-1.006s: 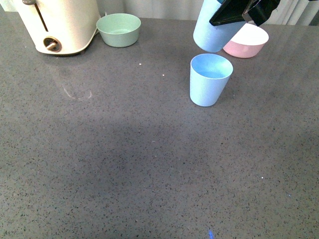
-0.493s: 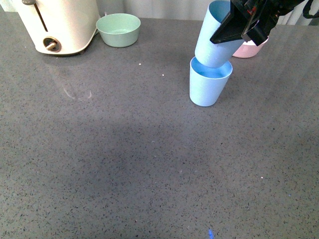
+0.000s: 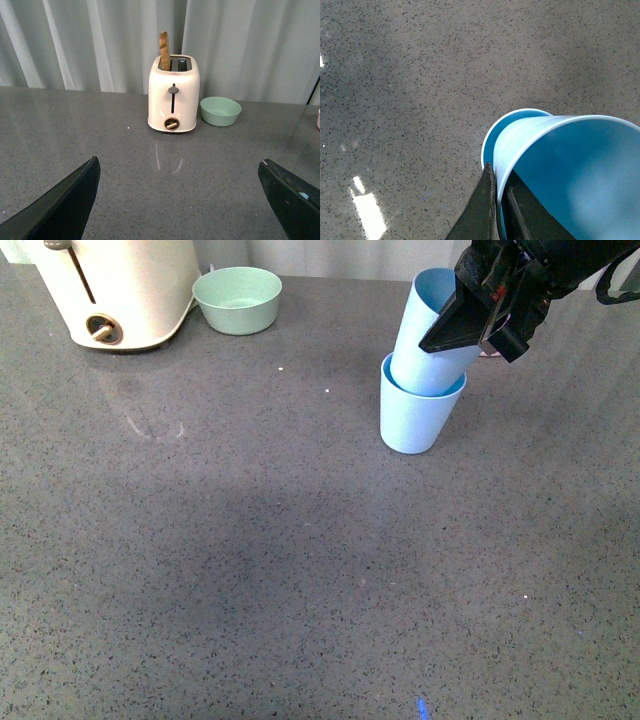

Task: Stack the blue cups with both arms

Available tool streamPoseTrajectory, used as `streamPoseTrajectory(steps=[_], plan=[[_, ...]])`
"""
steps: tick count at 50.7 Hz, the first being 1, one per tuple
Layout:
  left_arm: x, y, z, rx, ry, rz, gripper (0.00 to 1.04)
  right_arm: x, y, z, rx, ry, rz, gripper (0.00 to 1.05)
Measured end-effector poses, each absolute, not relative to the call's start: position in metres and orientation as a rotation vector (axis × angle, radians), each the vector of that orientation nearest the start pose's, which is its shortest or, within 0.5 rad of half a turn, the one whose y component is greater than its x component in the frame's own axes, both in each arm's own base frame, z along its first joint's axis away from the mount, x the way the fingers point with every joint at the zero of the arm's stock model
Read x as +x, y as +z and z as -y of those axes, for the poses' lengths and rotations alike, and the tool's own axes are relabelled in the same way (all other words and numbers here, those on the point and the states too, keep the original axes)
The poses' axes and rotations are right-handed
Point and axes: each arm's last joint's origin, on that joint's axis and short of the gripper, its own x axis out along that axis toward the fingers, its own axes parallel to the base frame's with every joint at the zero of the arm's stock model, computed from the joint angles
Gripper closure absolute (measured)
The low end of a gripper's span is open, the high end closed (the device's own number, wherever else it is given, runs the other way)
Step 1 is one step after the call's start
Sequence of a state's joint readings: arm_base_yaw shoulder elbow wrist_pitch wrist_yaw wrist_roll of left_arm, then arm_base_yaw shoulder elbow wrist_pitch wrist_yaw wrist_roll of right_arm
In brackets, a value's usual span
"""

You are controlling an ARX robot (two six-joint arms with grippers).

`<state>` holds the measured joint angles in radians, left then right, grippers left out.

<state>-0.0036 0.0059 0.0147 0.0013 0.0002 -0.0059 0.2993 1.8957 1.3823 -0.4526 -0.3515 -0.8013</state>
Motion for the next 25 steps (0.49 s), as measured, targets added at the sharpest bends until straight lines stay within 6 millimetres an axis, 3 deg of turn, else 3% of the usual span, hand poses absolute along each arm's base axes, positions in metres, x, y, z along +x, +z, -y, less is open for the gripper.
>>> streamPoseTrajectory(steps=[5, 16, 20, 25], plan=[[0.097, 0.168, 0.0, -0.006, -0.004, 0.01, 0.09, 0.38, 0.207, -0.128, -0.686, 0.956, -0.689, 0.92], [0.097, 0.168, 0.0, -0.006, -0.004, 0.01, 0.09, 0.381, 0.208, -0.125, -0.673, 0.945, -0.692, 0.5], [0.097, 0.168, 0.0, -0.006, -0.004, 0.01, 0.09, 0.382, 0.212, -0.121, -0.65, 0.931, -0.682, 0.39], [0.097, 0.168, 0.0, -0.006, -0.003, 0.01, 0.09, 0.378, 0.232, -0.106, -0.591, 0.89, -0.626, 0.2]])
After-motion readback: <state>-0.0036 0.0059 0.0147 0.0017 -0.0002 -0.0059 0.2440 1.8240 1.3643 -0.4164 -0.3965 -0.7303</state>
